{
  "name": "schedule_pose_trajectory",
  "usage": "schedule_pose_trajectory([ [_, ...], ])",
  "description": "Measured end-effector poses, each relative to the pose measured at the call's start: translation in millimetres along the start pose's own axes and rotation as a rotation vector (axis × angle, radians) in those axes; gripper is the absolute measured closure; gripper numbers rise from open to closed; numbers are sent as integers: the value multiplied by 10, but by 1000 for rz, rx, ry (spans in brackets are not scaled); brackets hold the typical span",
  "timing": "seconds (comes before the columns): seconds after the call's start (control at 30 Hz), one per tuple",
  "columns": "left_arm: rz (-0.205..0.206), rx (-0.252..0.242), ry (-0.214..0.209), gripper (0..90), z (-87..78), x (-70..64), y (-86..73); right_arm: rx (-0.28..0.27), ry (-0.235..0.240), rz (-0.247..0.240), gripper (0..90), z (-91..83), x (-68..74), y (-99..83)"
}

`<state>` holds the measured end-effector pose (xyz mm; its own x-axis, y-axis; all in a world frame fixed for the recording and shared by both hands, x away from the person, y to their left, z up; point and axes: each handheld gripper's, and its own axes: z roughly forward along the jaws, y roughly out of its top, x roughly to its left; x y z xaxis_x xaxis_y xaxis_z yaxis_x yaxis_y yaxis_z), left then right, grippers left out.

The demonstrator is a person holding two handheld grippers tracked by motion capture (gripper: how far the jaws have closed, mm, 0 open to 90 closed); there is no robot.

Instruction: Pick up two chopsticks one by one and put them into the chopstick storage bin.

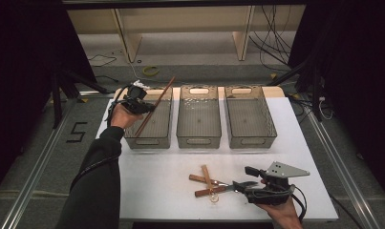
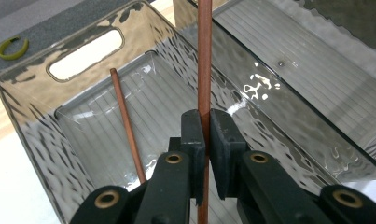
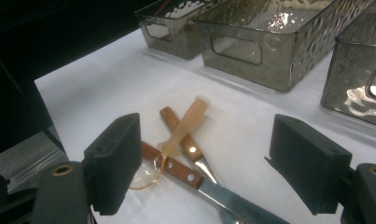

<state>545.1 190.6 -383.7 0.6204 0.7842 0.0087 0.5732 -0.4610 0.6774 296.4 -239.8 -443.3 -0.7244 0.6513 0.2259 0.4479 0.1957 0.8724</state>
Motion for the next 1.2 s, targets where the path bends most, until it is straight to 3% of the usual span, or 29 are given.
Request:
schedule_pose_trajectory([
  [0.57, -81, 36, 24, 834, 106, 81, -191, 1, 0, 2, 260, 1, 4, -1],
  [0.73, -122, 33, 35, 825, 136, 109, -244, -1, 0, 1, 259, 2, 4, -1],
  [0.8, -160, 15, 12, 772, 134, 127, -271, 0, -1, 2, 259, -1, 1, -1],
  [1.07, -152, -34, -19, 554, -46, 37, -285, 3, -4, 7, 259, 1, 4, 3],
  [1.2, -147, -87, -33, 442, -186, -83, -322, 16, -8, 22, 258, 12, -5, 15],
])
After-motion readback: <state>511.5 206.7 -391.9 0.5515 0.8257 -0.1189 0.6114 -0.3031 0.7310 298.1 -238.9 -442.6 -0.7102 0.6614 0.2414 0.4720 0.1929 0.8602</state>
